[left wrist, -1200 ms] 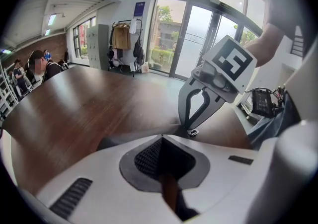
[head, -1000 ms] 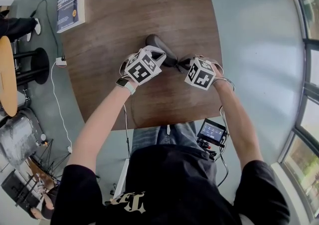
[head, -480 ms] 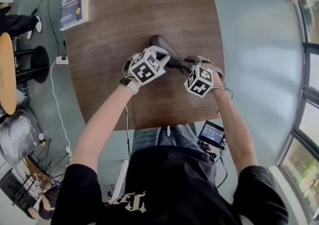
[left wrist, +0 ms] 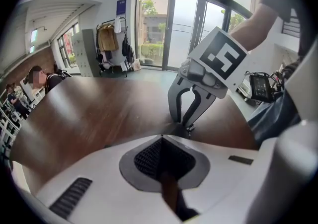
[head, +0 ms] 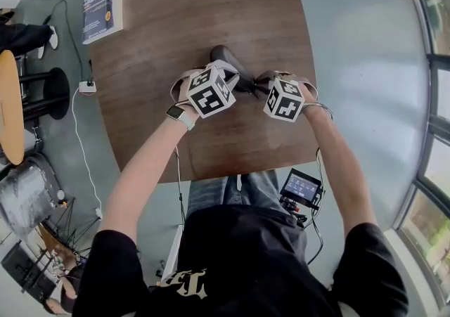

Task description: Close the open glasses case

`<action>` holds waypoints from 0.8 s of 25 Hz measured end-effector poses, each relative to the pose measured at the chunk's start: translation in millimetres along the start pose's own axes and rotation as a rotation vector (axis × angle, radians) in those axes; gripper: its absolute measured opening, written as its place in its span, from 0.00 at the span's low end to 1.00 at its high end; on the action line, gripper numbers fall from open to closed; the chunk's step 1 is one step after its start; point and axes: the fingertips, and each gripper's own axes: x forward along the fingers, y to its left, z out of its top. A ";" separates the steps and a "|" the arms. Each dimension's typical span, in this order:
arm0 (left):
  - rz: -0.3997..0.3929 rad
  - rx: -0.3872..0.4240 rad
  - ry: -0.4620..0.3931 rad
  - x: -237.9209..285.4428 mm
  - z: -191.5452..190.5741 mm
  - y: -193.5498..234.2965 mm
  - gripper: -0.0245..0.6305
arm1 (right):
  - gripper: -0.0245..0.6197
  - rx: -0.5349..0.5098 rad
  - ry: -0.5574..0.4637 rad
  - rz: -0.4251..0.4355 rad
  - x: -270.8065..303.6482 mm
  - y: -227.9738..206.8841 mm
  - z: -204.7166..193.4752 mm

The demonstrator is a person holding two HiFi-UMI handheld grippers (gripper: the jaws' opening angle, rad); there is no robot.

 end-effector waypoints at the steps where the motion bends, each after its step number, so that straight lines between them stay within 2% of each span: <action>1: 0.005 0.002 0.009 0.4 -0.6 0.1 0.05 | 0.05 0.004 -0.001 0.002 -1.0 1.0 0.3; 7: 0.001 -0.083 -0.022 1.7 -1.4 1.4 0.05 | 0.02 0.073 -0.013 0.029 -9.5 5.3 -2.3; 20: 0.019 -0.097 -0.037 3.1 -2.7 1.5 0.05 | 0.02 0.086 -0.012 0.045 -5.4 8.6 2.1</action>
